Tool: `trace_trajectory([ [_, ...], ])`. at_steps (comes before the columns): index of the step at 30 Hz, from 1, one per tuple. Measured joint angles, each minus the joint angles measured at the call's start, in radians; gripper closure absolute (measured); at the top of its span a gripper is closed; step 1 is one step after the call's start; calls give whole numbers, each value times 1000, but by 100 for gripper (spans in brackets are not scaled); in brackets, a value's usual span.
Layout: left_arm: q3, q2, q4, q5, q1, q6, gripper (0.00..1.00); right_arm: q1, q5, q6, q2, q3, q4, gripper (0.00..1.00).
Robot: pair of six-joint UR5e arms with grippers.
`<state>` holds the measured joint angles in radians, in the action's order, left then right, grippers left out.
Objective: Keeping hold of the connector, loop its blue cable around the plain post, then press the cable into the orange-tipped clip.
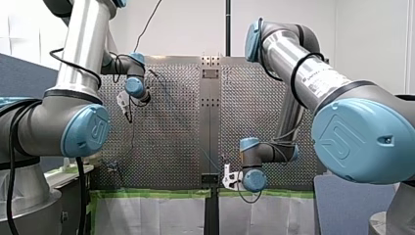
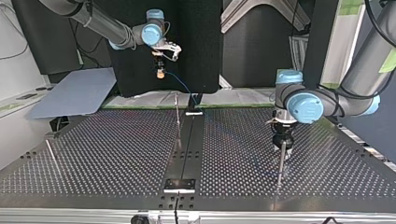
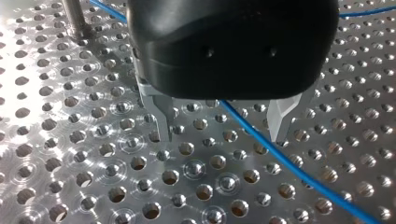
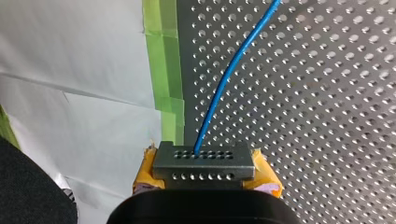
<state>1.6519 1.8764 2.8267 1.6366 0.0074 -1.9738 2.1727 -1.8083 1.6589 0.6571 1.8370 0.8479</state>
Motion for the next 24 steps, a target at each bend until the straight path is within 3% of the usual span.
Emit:
trace_trajectory([
  [11, 0, 0, 17, 30, -6, 0, 0, -5, -1, 3, 110, 110, 18, 100],
  [18, 0, 0, 27, 32, -8, 0, 0, -46, 4, 9, 179, 173, 69, 100],
  [24, 0, 0, 35, 31, -9, -1, 0, -74, 9, 11, 233, 187, 123, 100],
])
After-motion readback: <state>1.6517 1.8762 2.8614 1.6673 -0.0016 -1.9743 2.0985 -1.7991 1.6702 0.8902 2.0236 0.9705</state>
